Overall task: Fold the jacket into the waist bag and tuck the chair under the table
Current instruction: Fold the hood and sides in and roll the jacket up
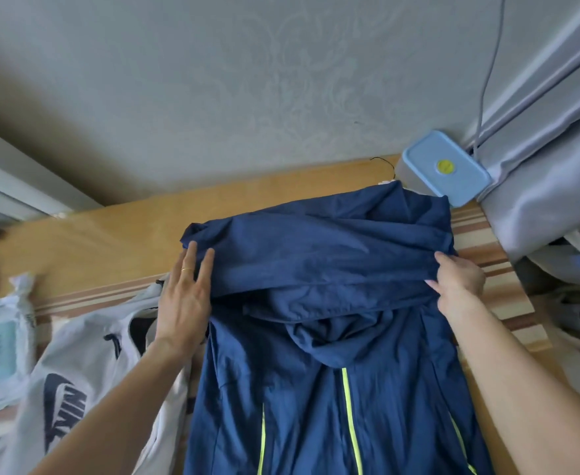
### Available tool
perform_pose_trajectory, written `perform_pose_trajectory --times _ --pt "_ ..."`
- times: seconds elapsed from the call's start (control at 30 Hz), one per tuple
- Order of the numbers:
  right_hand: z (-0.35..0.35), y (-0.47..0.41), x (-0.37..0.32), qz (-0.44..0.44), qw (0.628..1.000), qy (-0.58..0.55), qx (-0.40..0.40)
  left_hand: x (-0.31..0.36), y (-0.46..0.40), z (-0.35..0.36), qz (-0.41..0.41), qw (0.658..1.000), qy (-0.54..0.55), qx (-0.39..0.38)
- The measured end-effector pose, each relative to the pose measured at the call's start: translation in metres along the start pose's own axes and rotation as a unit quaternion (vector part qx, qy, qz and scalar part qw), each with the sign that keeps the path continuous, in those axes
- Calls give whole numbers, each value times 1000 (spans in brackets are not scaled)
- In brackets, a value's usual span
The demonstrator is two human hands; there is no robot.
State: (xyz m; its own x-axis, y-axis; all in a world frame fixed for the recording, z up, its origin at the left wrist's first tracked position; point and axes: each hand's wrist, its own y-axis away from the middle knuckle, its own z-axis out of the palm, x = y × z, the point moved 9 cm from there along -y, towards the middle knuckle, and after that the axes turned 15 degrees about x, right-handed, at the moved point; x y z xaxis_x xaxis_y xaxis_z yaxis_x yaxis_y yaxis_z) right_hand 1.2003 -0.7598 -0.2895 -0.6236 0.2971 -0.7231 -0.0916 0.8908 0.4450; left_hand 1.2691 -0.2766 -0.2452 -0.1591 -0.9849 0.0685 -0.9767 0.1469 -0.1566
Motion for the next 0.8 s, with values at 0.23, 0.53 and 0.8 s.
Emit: perform_pose_trajectory --times 0.23,0.53,0.8 --pt "2 118 2 -613 767 180 -61 61 36 -34 154 983 83 58" --pt "-34 125 114 -619 676 367 -157 67 136 19 75 995 -3 -60" --pt "-147 125 212 -652 613 413 -168 76 280 -4 25 996 -28 -79"
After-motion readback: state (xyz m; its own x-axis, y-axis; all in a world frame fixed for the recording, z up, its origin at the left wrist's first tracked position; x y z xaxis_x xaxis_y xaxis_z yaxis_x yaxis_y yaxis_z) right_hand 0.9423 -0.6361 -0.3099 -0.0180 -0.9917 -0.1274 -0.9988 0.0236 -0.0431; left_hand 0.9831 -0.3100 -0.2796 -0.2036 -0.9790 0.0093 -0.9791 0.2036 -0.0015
